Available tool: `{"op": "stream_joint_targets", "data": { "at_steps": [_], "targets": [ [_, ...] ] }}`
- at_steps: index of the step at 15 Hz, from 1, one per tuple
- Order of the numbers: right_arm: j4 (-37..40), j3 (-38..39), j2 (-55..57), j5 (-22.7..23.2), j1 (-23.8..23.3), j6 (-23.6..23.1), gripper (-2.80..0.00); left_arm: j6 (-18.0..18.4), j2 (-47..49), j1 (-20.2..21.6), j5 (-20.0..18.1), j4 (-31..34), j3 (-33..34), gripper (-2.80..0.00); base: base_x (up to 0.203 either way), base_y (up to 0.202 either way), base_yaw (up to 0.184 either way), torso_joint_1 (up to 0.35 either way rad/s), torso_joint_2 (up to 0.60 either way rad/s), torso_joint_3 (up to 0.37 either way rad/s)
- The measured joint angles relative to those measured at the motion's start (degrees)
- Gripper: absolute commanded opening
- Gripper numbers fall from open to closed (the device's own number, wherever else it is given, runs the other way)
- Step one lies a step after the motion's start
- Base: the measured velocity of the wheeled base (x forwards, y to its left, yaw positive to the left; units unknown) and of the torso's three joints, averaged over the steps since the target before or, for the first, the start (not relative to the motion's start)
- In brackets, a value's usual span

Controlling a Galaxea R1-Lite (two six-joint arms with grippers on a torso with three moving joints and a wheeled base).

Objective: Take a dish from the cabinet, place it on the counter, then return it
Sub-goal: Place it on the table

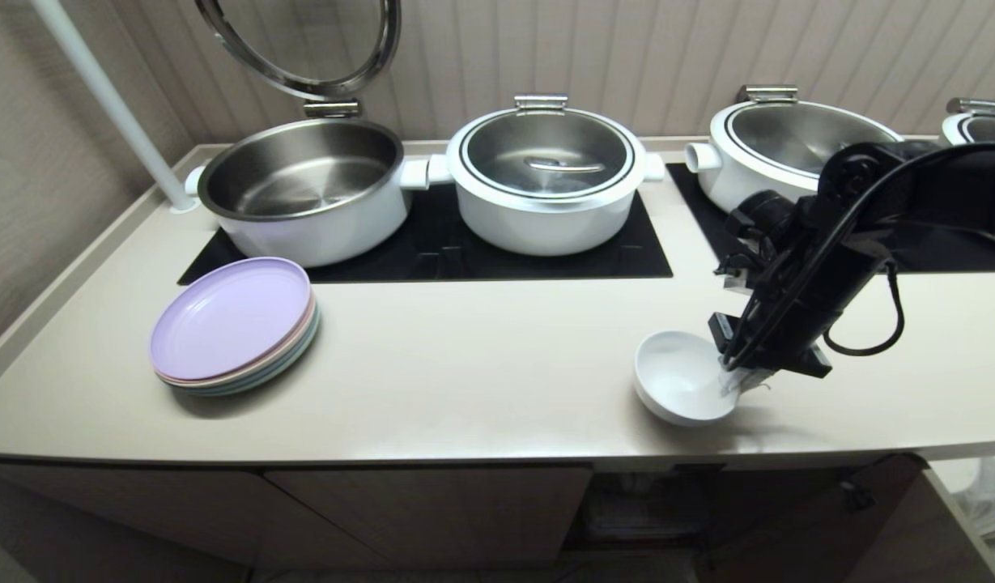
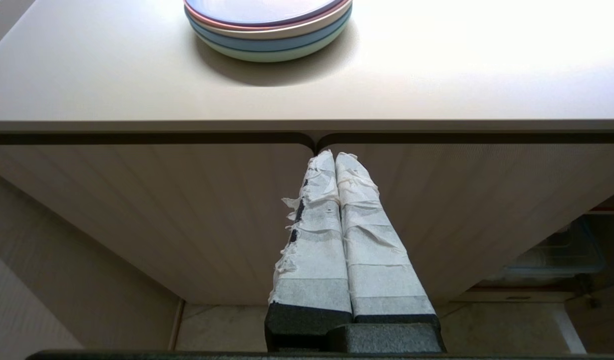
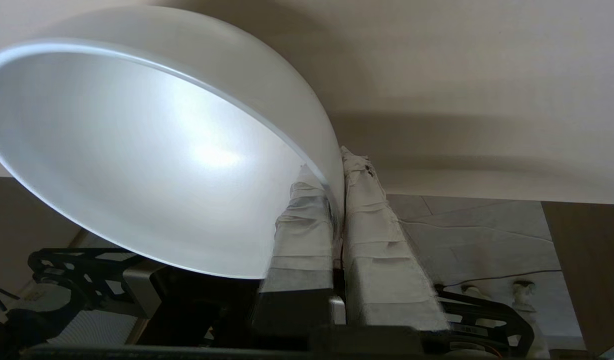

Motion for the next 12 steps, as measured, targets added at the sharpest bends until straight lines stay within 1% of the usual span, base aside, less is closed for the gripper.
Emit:
{"op": "stream_joint_targets", "data": {
  "at_steps": [12],
  "targets": [
    [-2.9,0.0,0.3,0.0,0.0,-0.5,0.00,0.0,0.0,0.0,0.0,0.0,0.0,-2.80,0.000,0.000,0.000,0.000,0.00,0.000]
  ]
}}
